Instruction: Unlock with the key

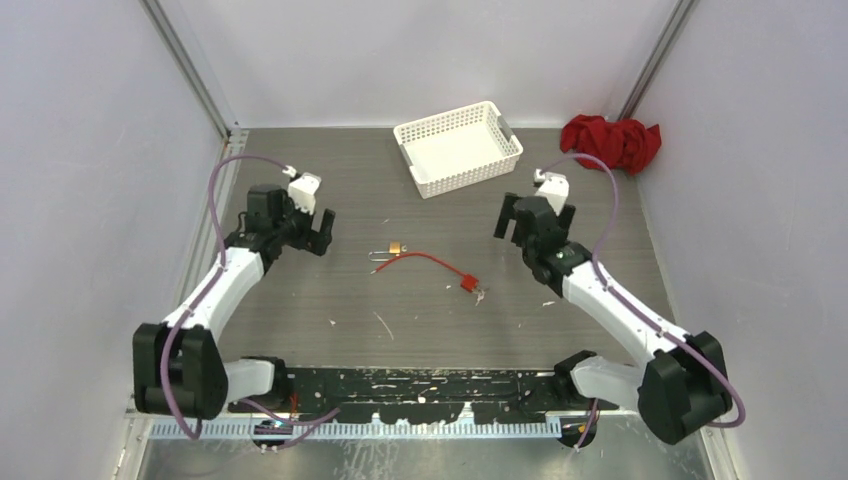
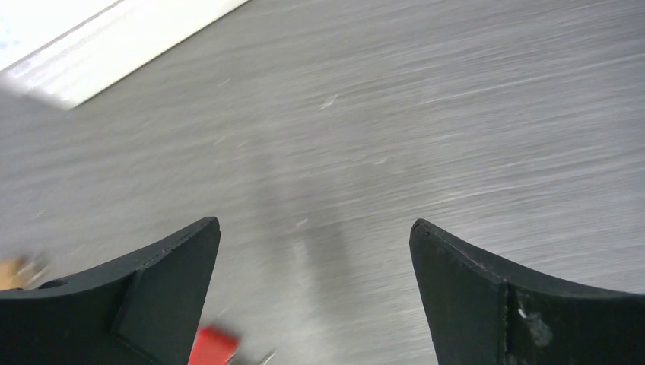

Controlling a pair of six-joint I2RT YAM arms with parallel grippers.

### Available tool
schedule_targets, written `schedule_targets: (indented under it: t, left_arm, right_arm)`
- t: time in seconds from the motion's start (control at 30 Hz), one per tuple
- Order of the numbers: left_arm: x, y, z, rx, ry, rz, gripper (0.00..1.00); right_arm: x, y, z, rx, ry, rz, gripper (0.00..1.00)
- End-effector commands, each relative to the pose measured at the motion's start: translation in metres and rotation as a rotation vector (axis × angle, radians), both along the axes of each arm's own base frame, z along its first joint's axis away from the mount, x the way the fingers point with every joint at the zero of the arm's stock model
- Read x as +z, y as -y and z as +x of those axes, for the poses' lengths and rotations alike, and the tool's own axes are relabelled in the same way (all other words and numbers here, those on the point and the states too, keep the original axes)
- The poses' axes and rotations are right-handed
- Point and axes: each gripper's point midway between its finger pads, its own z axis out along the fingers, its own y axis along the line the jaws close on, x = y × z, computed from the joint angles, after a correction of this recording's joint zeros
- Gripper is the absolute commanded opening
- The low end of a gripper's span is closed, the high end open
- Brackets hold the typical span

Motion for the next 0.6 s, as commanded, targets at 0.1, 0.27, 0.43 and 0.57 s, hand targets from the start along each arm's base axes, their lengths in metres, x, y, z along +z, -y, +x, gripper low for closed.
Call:
schedule_targets:
  t: [0.1,0.27,0.43,0.57]
  left_arm:
    - [-0.037,-0.019,0.039,0.137,0.101,-0.128,1.0]
    - [-0.047,-0.026,0.046,0.193,0.191,-0.14,0.99]
    - [-0.055,-0.024,0.052,0.185,0.265,-0.155,0.99]
    - [-0.067,-0.031,0.056,0.222,0.3,-0.147,0.99]
  right_arm:
    - [0.003,0.122,-0.011,-0.516,0.365,-0.302,1.0]
    - [-0.018,0.153,-0.021,-0.592,0.449,-0.285,1.0]
    - [-0.028,0.167,-0.017,-0.68,0.445,-0.283,1.0]
    - [-0.04,0.17,-0.01,-0.68,0.424,-0.293,1.0]
